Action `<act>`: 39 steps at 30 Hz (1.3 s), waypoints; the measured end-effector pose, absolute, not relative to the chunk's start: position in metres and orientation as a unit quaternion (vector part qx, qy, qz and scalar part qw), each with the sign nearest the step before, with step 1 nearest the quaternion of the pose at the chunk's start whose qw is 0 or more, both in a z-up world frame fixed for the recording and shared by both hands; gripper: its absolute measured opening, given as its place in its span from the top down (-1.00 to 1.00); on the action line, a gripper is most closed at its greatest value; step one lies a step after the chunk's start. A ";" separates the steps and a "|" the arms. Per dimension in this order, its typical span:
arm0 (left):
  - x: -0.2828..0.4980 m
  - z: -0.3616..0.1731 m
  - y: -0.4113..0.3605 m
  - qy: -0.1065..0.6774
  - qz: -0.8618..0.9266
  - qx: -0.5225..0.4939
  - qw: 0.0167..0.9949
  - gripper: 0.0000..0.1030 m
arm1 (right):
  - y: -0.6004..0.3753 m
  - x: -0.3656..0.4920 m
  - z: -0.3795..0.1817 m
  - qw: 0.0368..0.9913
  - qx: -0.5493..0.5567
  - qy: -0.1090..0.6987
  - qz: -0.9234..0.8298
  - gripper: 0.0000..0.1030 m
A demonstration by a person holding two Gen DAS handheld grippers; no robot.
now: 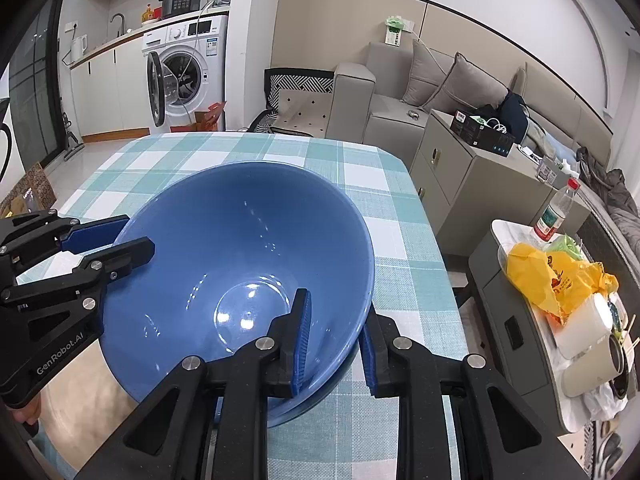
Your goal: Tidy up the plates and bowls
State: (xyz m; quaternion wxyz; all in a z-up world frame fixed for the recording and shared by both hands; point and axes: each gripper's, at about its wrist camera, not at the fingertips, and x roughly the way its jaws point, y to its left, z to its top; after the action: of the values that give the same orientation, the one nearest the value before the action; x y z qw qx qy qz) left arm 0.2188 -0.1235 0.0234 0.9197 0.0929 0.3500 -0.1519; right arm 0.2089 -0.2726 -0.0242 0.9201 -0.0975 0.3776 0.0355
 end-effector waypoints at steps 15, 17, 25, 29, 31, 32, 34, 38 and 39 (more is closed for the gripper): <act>0.221 0.021 -0.125 0.366 -0.164 0.084 0.912 0.51 | -0.269 0.209 -0.030 0.919 -0.116 0.376 0.021 0.47; 0.221 0.022 -0.126 0.365 -0.164 0.085 0.913 0.51 | -0.270 0.209 -0.030 0.920 -0.112 0.376 0.025 0.43; 0.221 0.027 -0.125 0.360 -0.171 0.082 0.913 0.44 | -0.271 0.207 -0.028 0.924 -0.096 0.368 0.041 0.16; 0.218 0.032 -0.125 0.354 -0.182 0.079 0.914 0.19 | -0.278 0.204 -0.020 0.928 -0.068 0.361 0.067 -0.22; 0.217 0.034 -0.125 0.353 -0.185 0.077 0.914 0.00 | -0.280 0.200 -0.016 0.930 -0.058 0.354 0.076 -0.37; 0.217 0.034 -0.125 0.354 -0.185 0.077 0.914 -0.02 | -0.282 0.198 -0.014 0.932 -0.052 0.351 0.080 -0.47; 0.217 0.035 -0.126 0.357 -0.184 0.078 0.912 -0.05 | -0.287 0.195 -0.012 0.934 -0.035 0.346 0.087 -0.64; 0.219 0.034 -0.125 0.365 -0.185 0.067 0.910 -0.17 | -0.296 0.192 -0.012 0.932 -0.008 0.347 0.101 -0.81; 0.219 0.034 -0.124 0.367 -0.184 0.064 0.910 -0.31 | -0.299 0.192 -0.013 0.932 -0.001 0.348 0.103 -0.92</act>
State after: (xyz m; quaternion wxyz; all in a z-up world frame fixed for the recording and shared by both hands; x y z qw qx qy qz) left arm 0.2190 -0.1245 0.0343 0.9096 0.0639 0.3670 -0.1841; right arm 0.1920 -0.2992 -0.0126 0.9319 -0.0013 0.3478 0.1027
